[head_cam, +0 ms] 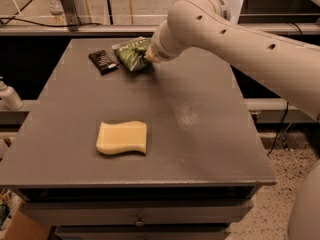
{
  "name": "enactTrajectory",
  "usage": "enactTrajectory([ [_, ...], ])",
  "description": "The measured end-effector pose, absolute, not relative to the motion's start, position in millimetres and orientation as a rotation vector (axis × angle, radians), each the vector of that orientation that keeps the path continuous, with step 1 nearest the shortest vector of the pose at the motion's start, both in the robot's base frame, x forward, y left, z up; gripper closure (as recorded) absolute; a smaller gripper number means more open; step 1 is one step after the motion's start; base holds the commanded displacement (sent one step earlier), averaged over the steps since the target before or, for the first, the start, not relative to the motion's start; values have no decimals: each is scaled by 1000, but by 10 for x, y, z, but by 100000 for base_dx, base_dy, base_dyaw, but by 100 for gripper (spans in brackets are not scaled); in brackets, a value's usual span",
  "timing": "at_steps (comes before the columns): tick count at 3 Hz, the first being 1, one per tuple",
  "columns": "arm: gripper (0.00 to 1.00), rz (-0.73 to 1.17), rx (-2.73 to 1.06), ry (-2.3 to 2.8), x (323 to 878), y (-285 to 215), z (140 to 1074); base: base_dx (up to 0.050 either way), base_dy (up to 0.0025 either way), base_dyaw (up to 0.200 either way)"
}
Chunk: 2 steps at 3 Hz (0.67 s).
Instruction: Move green jalapeno chip bag near rxbar chocolate
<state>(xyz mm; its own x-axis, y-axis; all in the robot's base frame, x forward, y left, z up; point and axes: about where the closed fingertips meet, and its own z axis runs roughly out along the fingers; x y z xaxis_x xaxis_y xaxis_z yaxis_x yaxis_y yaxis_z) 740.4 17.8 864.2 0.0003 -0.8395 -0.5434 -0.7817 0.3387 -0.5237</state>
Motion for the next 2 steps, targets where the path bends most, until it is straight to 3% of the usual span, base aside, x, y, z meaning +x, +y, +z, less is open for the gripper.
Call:
enactTrajectory([
  [2,100,49,-1496,1783,7224,217,8603,0,0,0],
])
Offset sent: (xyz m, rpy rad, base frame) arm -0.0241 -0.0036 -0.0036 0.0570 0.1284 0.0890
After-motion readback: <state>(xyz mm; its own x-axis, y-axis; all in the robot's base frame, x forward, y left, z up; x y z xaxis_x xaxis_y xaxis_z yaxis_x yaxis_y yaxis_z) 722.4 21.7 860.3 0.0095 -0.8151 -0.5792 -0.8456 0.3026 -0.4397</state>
